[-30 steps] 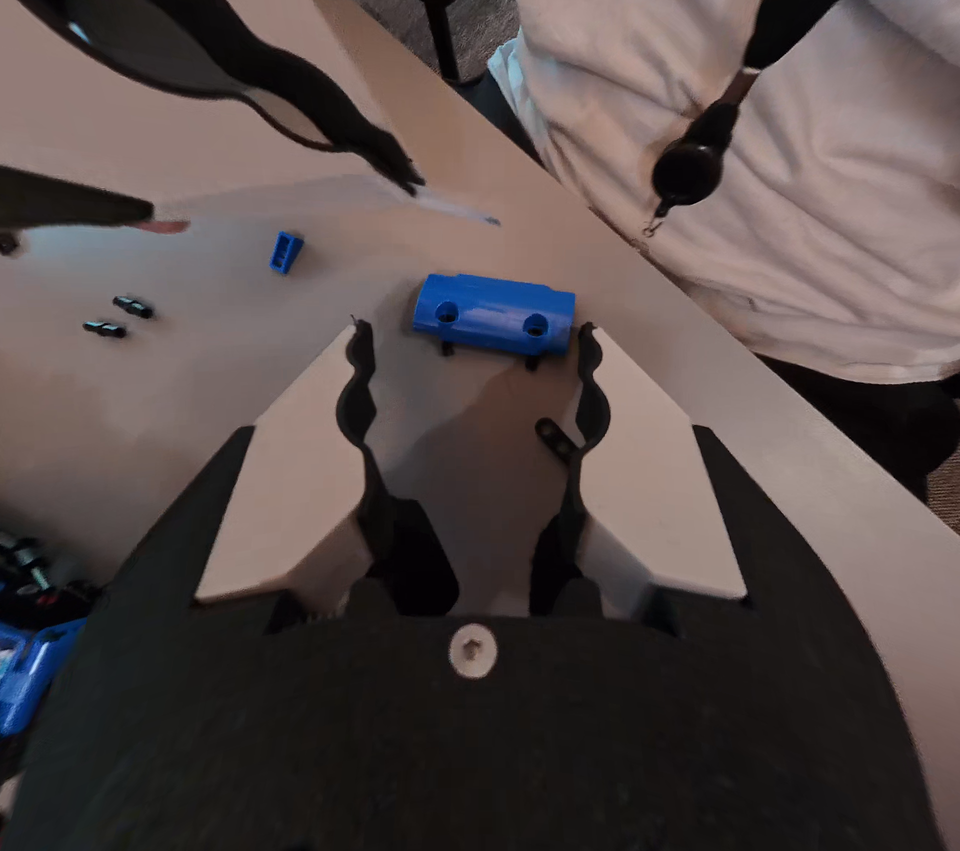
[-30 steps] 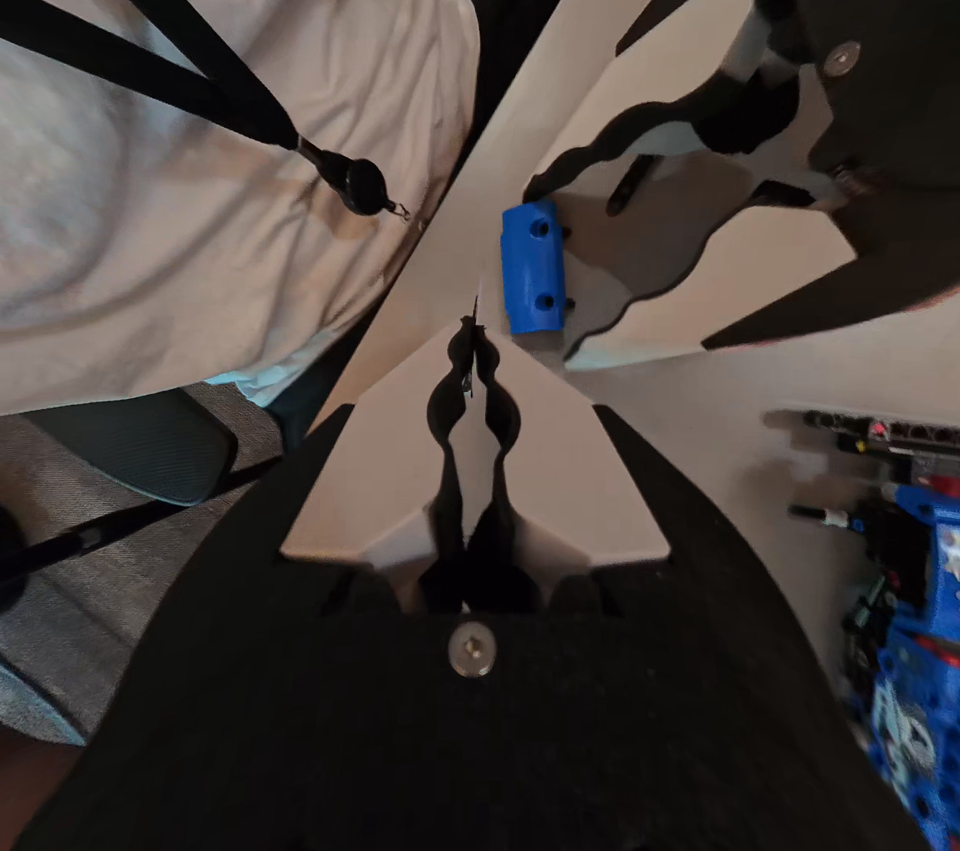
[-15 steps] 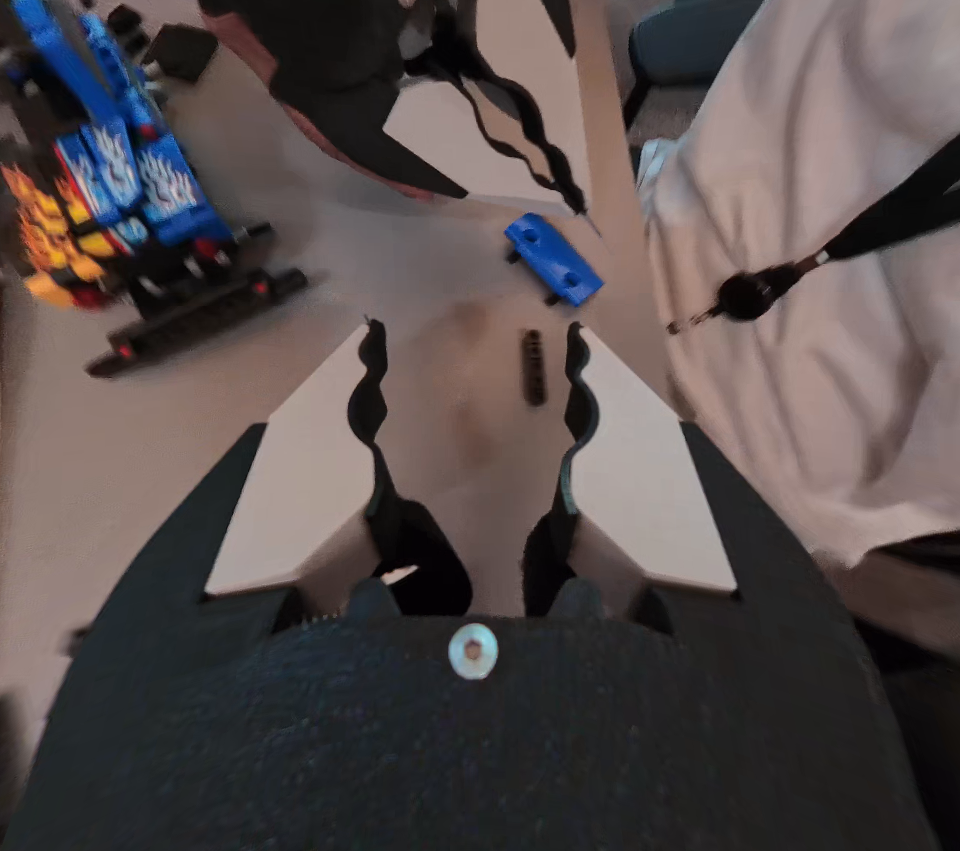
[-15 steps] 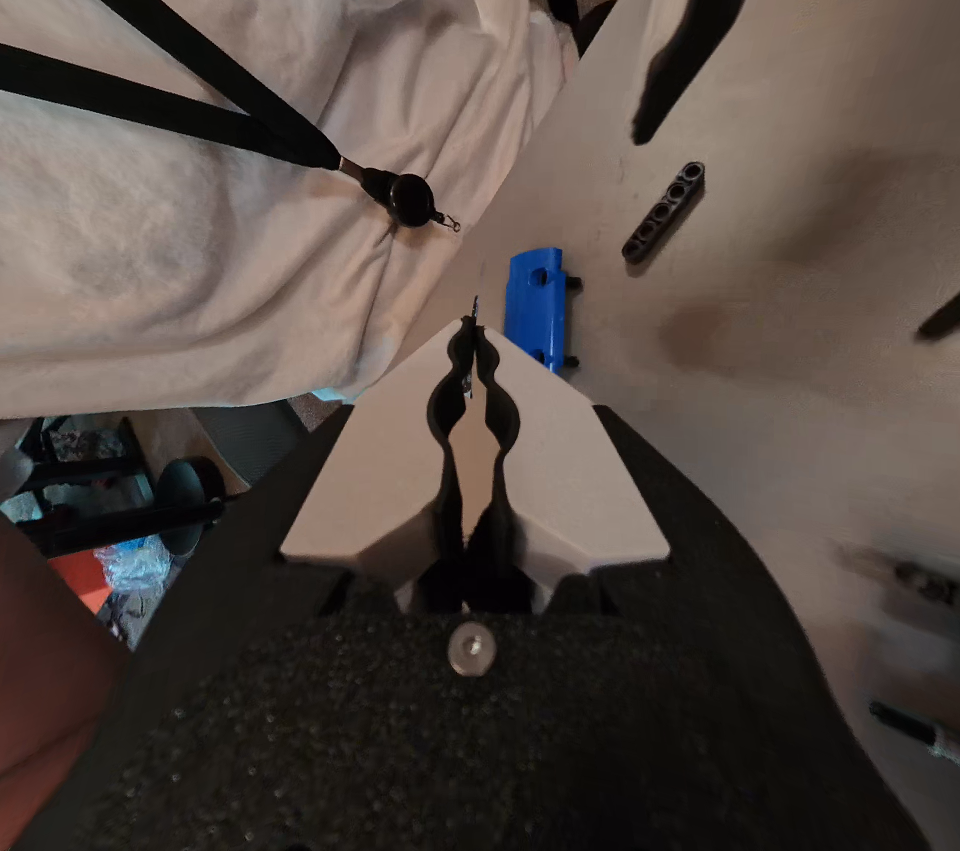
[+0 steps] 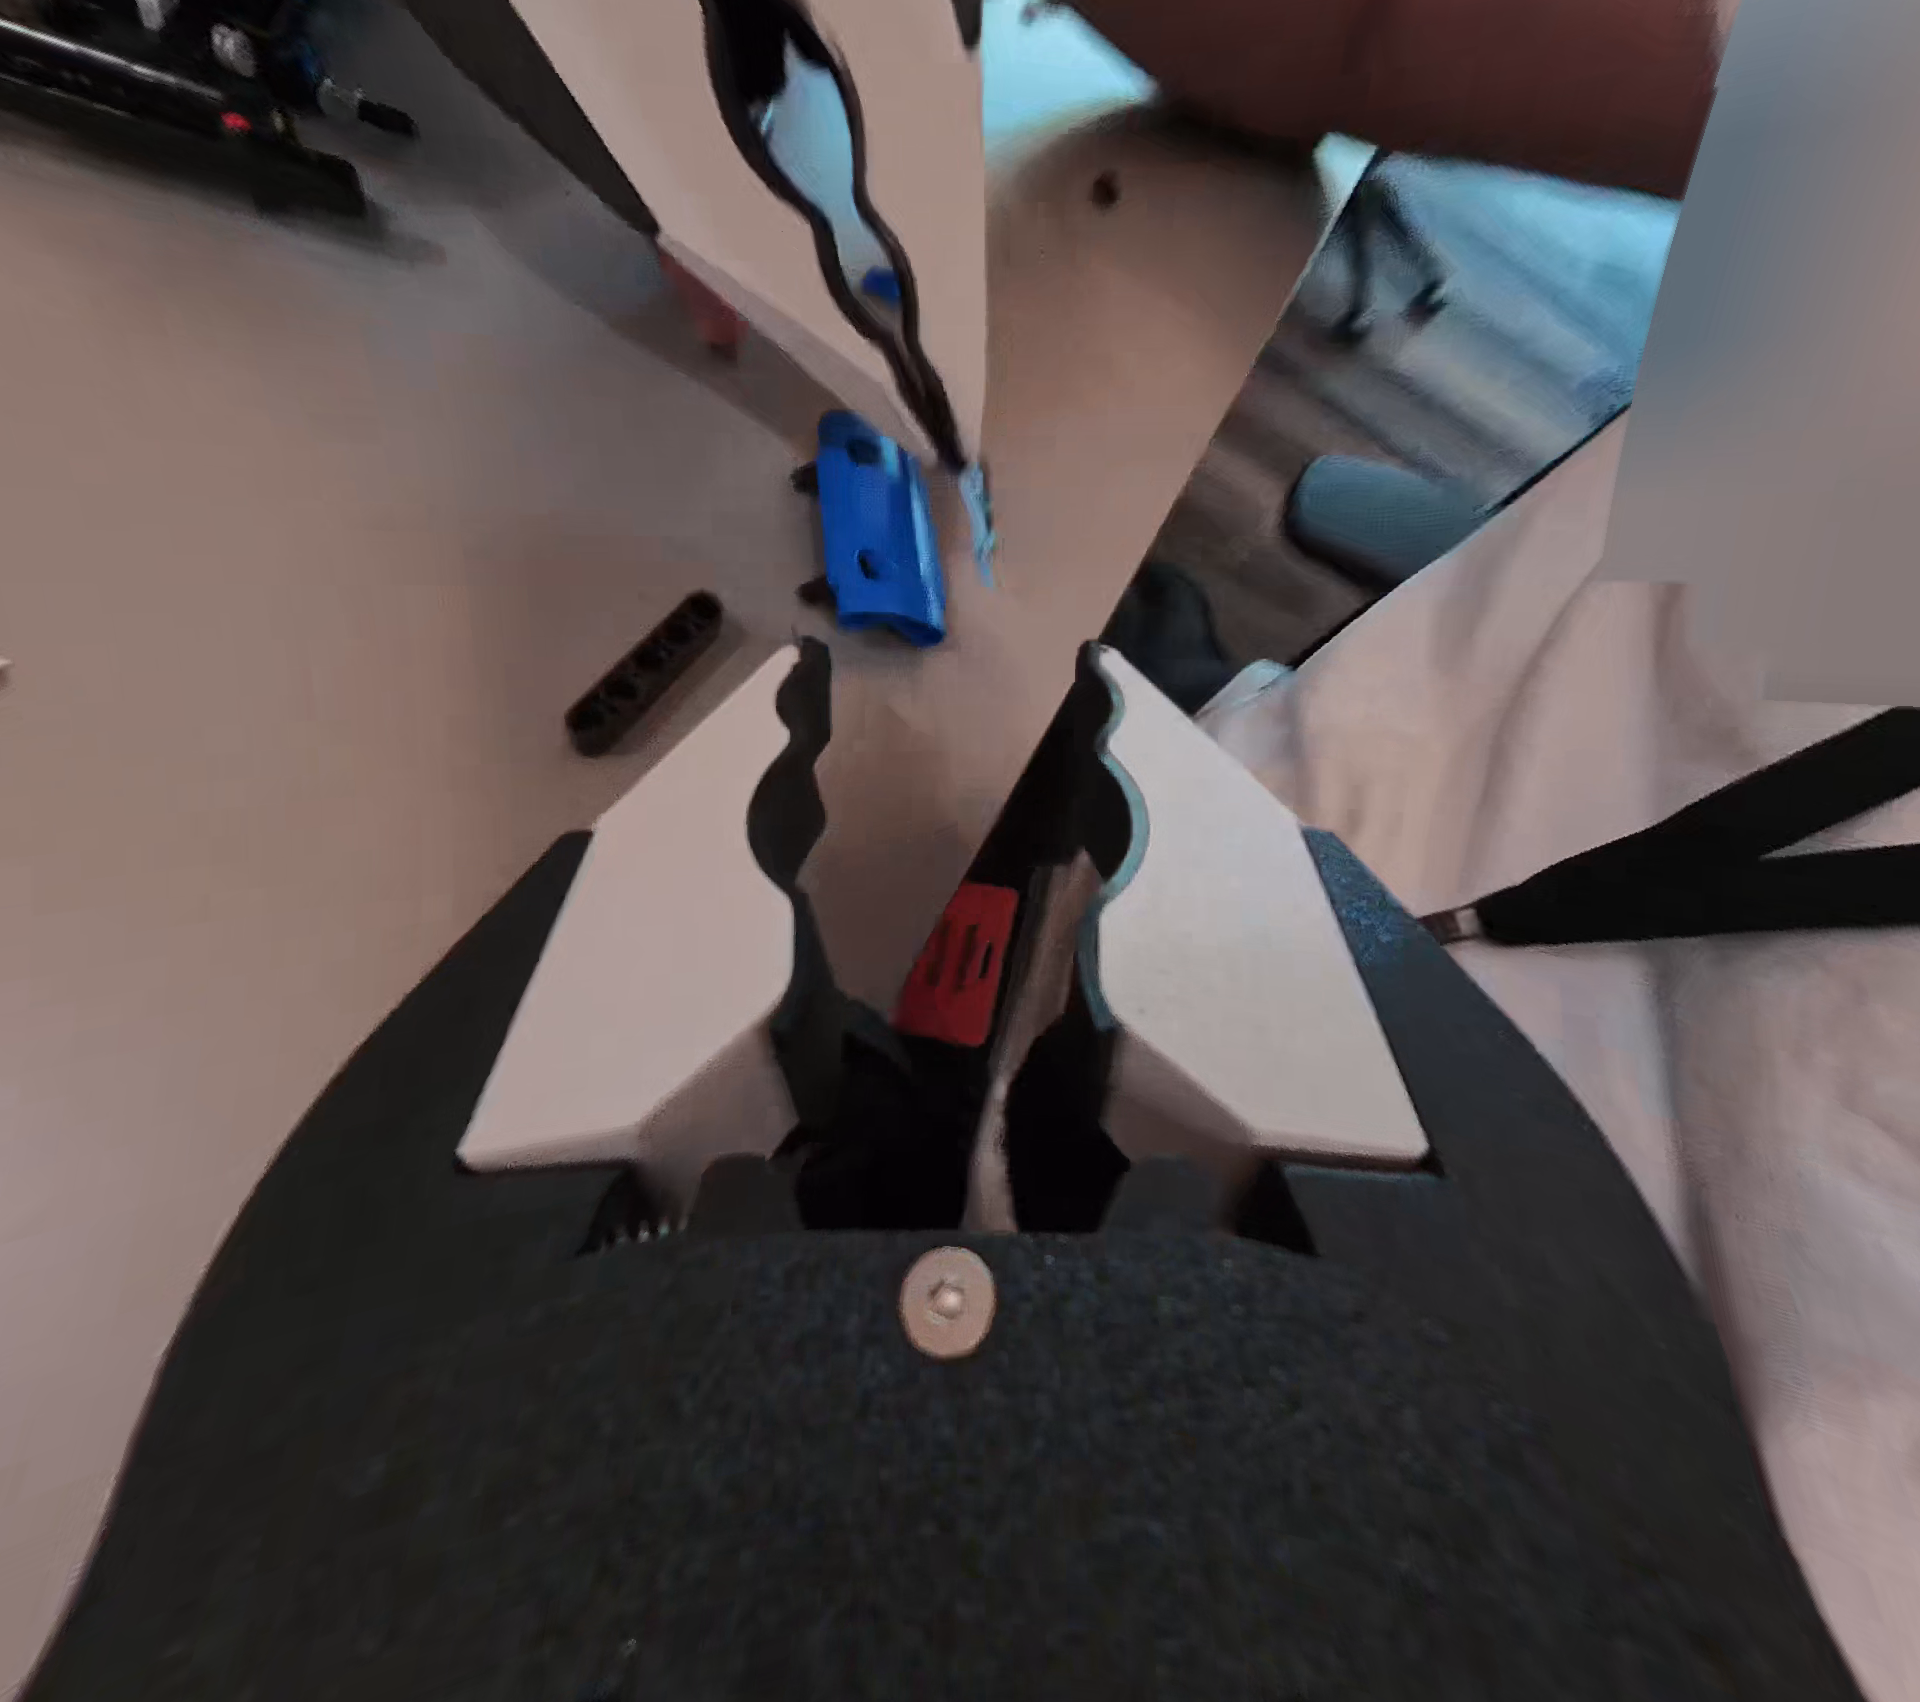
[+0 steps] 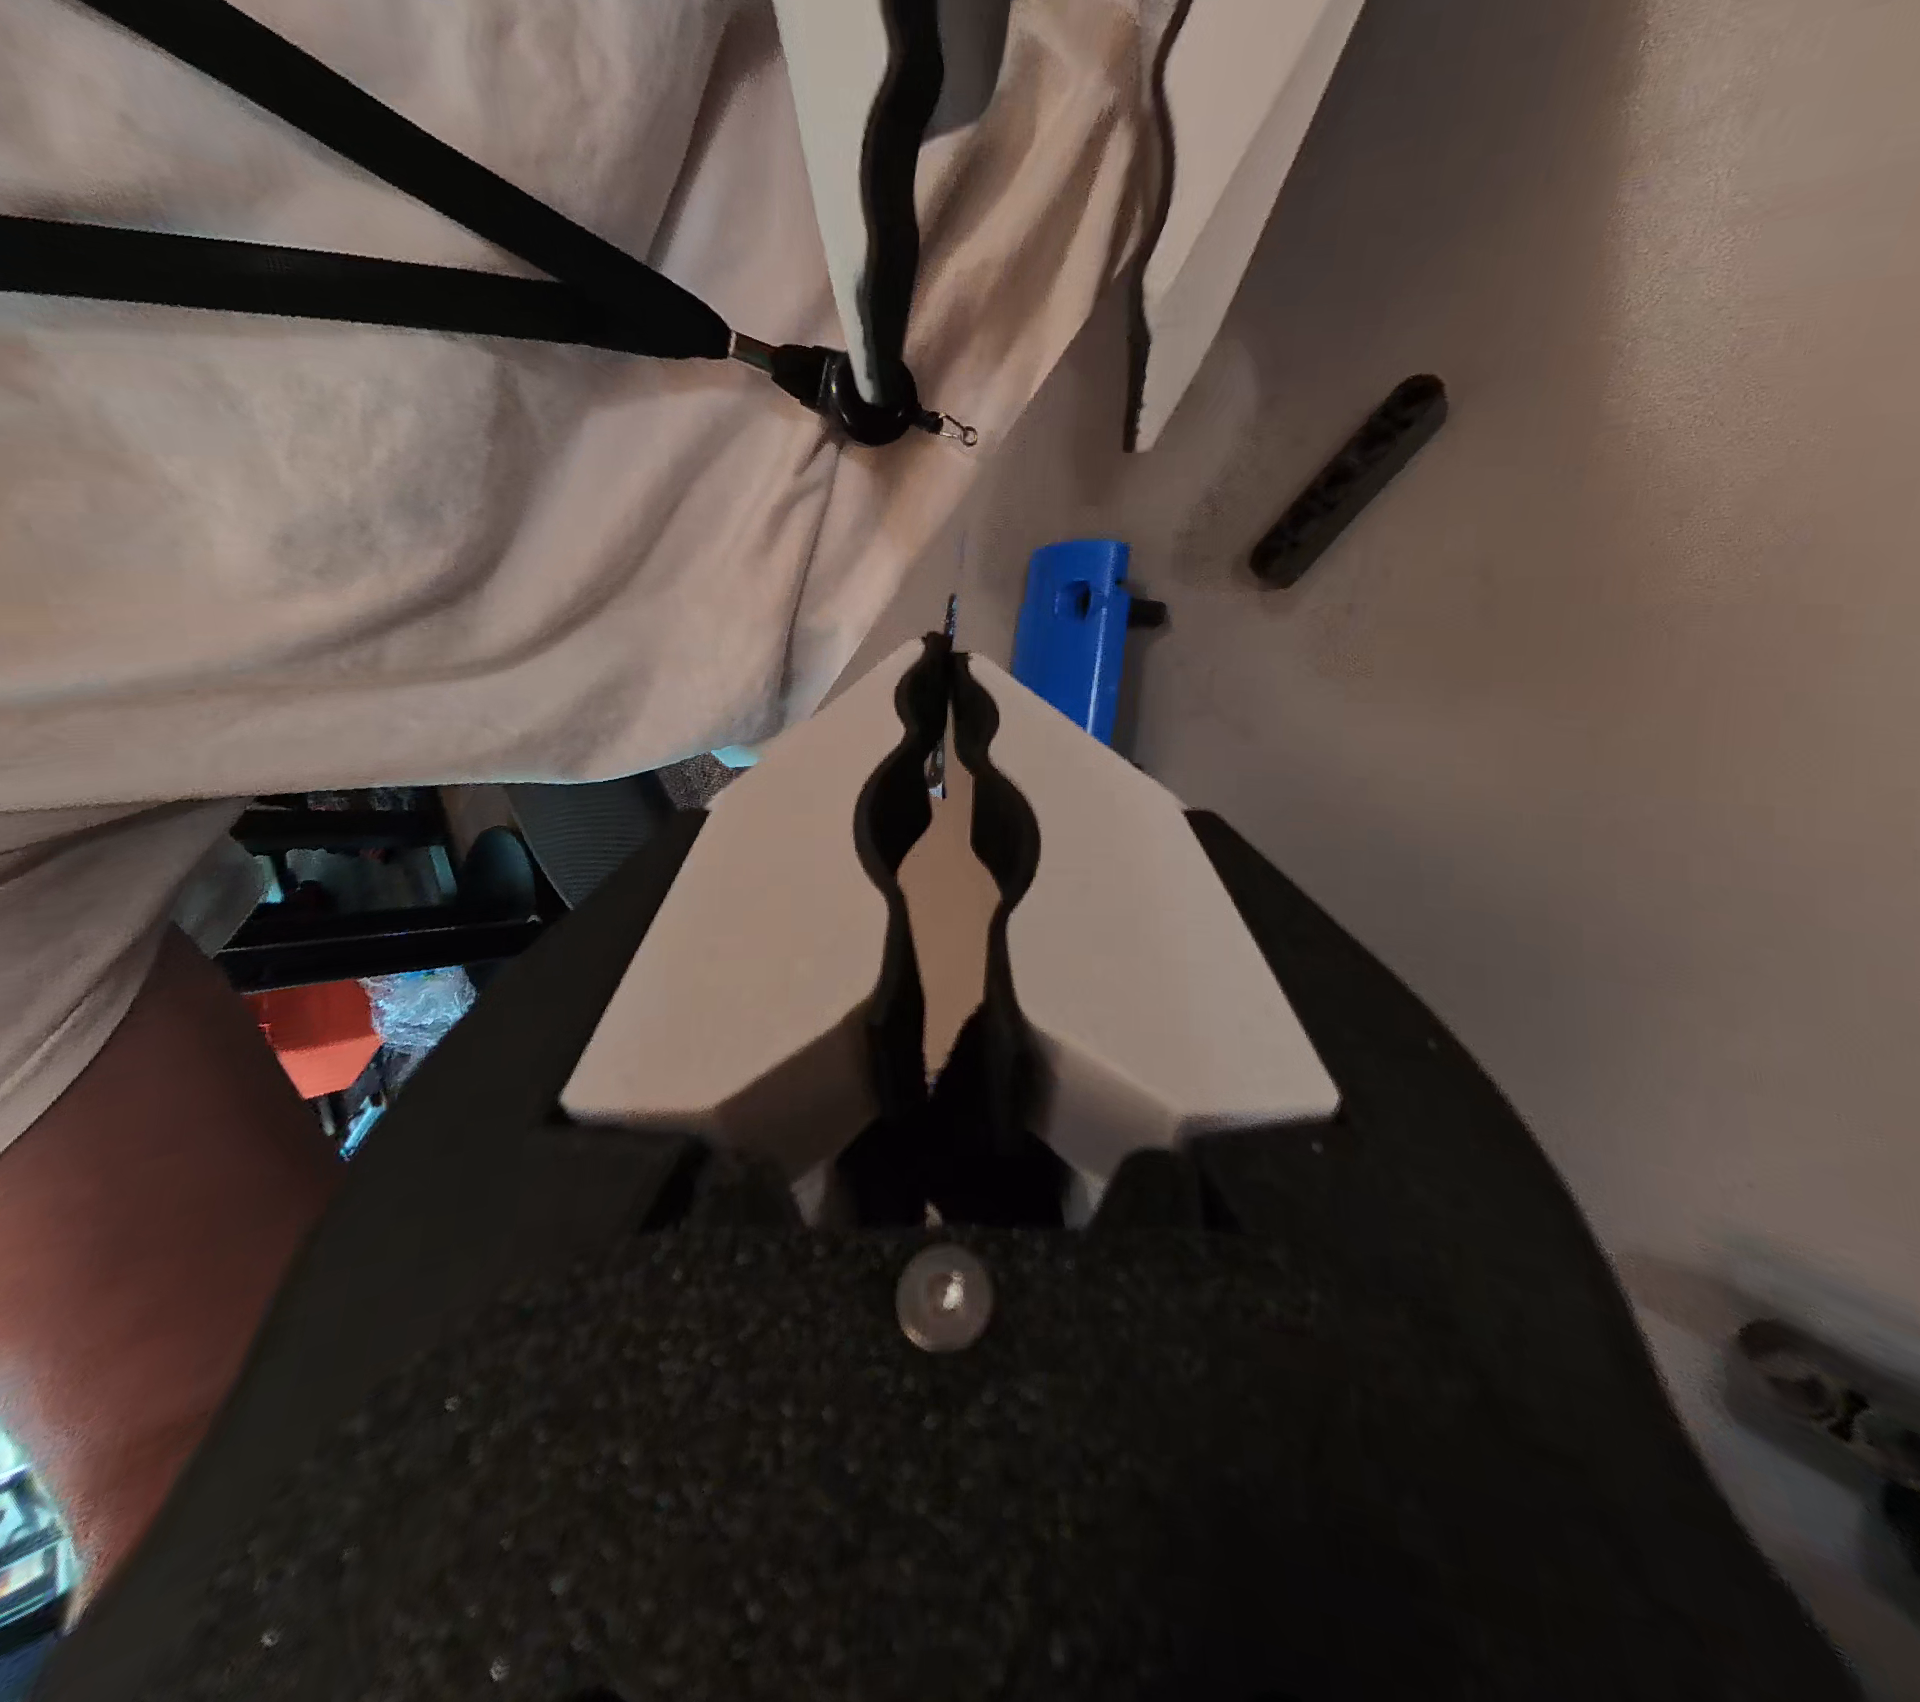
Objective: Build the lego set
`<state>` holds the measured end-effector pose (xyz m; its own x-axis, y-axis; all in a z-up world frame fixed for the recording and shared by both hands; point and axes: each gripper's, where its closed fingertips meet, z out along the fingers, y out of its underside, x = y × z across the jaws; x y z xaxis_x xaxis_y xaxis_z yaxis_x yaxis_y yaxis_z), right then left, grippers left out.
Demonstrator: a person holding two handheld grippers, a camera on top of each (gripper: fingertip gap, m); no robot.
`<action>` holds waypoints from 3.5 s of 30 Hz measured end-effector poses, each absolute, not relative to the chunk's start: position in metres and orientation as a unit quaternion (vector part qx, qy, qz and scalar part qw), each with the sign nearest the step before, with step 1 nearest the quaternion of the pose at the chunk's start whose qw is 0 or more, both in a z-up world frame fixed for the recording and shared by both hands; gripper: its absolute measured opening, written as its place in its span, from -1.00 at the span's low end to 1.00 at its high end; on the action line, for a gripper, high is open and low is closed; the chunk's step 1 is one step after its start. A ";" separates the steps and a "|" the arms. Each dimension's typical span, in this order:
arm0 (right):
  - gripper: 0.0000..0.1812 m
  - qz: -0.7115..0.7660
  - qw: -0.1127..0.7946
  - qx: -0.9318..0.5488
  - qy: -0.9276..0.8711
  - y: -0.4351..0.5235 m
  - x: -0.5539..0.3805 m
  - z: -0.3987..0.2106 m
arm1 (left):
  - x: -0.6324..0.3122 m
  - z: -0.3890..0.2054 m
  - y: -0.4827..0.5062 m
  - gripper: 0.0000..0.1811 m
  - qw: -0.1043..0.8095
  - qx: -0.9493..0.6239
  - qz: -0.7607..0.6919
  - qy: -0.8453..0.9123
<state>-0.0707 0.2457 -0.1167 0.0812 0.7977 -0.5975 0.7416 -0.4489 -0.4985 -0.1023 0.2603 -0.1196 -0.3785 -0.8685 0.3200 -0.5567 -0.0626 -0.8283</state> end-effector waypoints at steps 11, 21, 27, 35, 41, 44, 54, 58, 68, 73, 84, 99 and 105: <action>-1.00 0.417 0.039 -0.735 -0.533 0.247 -0.067 -0.122 | -0.087 -0.140 0.258 -0.54 0.243 -0.496 -0.388 0.738; -1.00 0.394 0.036 -0.744 -0.539 0.248 -0.068 -0.126 | -0.084 -0.142 0.259 -0.61 0.248 -0.473 -0.376 0.757; -1.00 0.393 0.038 -0.744 -0.539 0.249 -0.069 -0.125 | -0.086 -0.130 0.261 -0.55 0.234 -0.492 -0.429 0.721; -1.00 0.379 0.039 -0.738 -0.556 0.250 -0.070 -0.125 | -0.080 -0.117 0.266 -0.56 0.178 -0.528 -0.492 0.669; -1.00 0.380 0.020 -0.740 -0.555 0.250 -0.069 -0.126 | -0.080 -0.124 0.264 -0.51 0.163 -0.535 -0.476 0.679; -1.00 0.380 0.018 -0.741 -0.554 0.250 -0.068 -0.126 | -0.079 -0.126 0.266 -0.53 0.164 -0.539 -0.471 0.679; -1.00 0.376 0.018 -0.744 -0.552 0.252 -0.068 -0.128 | -0.078 -0.132 0.266 -0.57 0.166 -0.545 -0.452 0.687; -1.00 0.370 0.015 -0.746 -0.553 0.251 -0.068 -0.129 | -0.079 -0.133 0.266 -0.60 0.170 -0.542 -0.447 0.691; -1.00 0.372 0.018 -0.747 -0.551 0.252 -0.068 -0.130 | -0.078 -0.129 0.268 -0.64 0.170 -0.544 -0.459 0.682; -1.00 0.374 0.015 -0.747 -0.550 0.251 -0.068 -0.130 | -0.077 -0.125 0.271 -0.70 0.168 -0.549 -0.474 0.668; -1.00 0.377 0.013 -0.748 -0.547 0.252 -0.068 -0.131 | -0.077 -0.122 0.272 -0.71 0.167 -0.550 -0.486 0.658; -1.00 0.375 0.021 -0.742 -0.556 0.250 -0.069 -0.129 | -0.075 -0.134 0.269 -0.75 0.141 -0.564 -0.455 0.675; -1.00 0.380 0.031 -0.732 -0.565 0.249 -0.069 -0.127 | -0.074 -0.135 0.269 -0.87 0.124 -0.574 -0.454 0.670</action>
